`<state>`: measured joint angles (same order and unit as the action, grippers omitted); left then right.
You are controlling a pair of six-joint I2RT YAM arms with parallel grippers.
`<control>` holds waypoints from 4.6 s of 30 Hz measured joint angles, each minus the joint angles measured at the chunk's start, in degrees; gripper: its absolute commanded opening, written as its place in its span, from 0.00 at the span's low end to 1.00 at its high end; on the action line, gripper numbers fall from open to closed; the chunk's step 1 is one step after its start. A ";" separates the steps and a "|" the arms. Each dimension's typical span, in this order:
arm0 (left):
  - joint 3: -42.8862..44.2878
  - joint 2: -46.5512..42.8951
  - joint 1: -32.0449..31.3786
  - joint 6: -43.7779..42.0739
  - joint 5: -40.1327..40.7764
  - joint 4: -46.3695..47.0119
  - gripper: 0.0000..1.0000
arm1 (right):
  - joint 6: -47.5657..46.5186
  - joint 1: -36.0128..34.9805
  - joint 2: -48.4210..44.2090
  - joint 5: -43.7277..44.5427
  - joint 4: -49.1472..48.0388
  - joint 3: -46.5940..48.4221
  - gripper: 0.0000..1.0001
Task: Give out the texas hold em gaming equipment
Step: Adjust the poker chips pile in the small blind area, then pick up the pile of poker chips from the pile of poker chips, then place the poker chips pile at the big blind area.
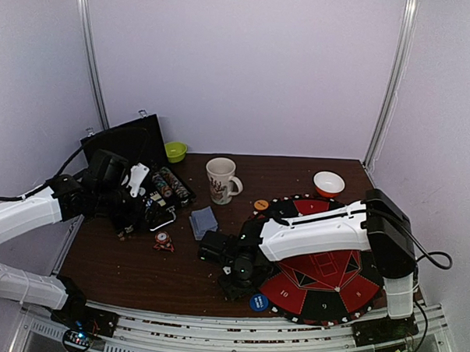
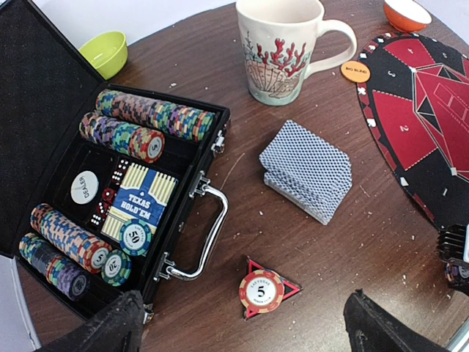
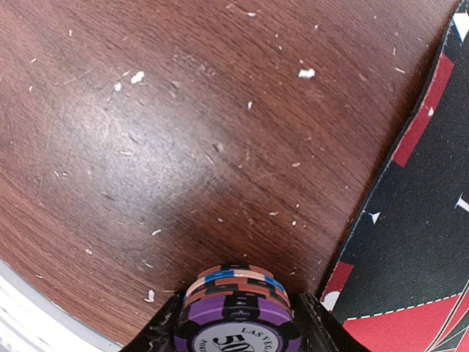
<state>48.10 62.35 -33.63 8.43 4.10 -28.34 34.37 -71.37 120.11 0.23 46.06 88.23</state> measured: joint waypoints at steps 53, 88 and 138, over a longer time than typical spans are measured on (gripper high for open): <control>2.60 30.62 -2.27 4.98 -1.29 1.27 0.00 | -7.52 7.48 -18.95 4.07 -4.31 -16.17 0.77; 62.34 66.31 -20.04 -4.92 -1.22 -9.57 0.00 | -10.27 37.88 -46.38 -0.90 -13.55 -31.91 0.75; 75.73 81.70 -12.96 -8.46 0.15 -11.41 0.65 | -11.04 38.16 -49.86 -2.47 -13.64 -33.42 0.76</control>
<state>123.83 144.05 -46.59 -0.03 4.25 -39.75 23.33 -33.21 70.26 -2.24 32.42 54.81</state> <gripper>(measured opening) 0.632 0.759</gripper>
